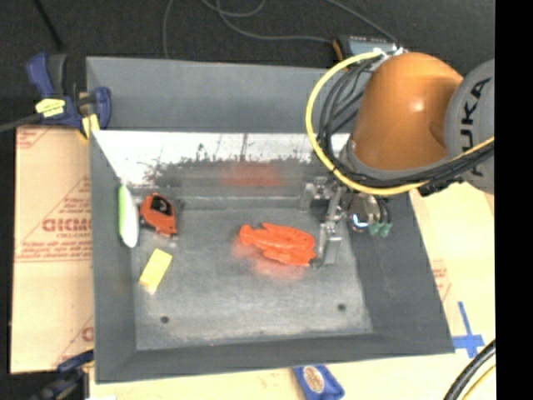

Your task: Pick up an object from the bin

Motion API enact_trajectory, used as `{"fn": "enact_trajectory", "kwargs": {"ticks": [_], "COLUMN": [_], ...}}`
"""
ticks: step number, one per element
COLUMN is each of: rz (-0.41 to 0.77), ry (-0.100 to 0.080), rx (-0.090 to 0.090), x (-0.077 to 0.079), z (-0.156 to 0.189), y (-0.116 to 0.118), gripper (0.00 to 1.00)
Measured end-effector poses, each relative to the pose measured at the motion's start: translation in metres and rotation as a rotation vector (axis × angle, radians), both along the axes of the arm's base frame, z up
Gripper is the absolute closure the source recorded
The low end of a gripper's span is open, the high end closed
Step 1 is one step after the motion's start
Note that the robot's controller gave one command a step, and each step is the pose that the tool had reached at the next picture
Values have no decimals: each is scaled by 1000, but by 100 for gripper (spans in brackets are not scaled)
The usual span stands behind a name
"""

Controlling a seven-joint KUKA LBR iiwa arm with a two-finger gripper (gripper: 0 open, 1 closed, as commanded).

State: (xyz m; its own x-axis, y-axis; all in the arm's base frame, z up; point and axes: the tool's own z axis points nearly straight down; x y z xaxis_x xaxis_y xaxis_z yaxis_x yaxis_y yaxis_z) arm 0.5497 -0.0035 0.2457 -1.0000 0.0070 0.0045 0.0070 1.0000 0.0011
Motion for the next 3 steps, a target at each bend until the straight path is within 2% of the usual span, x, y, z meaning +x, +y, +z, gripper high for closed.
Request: {"fn": "enact_trajectory", "kwargs": {"ticks": [1,2,3], "rz": [0,-43,-98], "ry": [-9,-14,-9], "rx": [0,0,0], "x": [1,21,45], "z": [5,-62,-85], "y": [0,-5,-14], "gripper": [0,0,0]}}
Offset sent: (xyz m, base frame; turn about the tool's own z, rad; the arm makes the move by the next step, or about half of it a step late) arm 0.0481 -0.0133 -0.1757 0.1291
